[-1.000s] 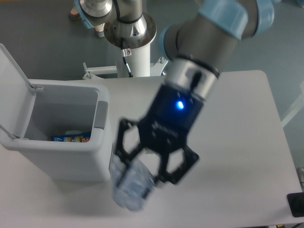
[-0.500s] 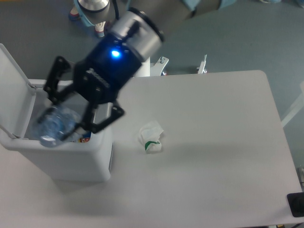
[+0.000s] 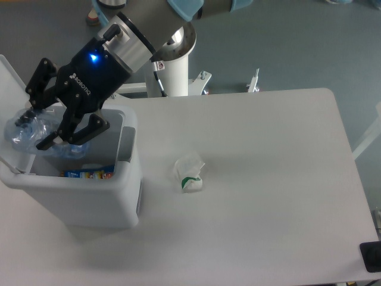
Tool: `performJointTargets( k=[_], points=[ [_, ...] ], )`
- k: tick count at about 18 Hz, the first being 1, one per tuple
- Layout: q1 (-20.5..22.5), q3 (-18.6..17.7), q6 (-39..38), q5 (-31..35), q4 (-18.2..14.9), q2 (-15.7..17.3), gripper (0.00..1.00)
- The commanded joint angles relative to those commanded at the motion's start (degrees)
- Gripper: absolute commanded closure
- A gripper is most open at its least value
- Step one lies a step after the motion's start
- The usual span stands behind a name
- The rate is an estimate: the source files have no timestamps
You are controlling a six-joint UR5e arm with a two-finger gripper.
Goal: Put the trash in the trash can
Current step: 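Carry the bottle over the grey bin and open the gripper, then move the gripper to the crumpled white tissue and lower onto it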
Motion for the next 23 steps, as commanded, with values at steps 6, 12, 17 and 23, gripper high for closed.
performJointTargets(
  k=[6,12,17,23],
  points=[
    [8.78,1.93,-14.90,0.96,-0.44,-0.52,0.00],
    [13.01,2.46,-30.06,20.28,-1.40,-5.09,0.00],
    [13.89,1.84,-25.25,35.38,-12.72,-8.26,0.00],
    [13.10,0.88,-9.17,45.77,-23.19,-11.77,0.00]
  ],
)
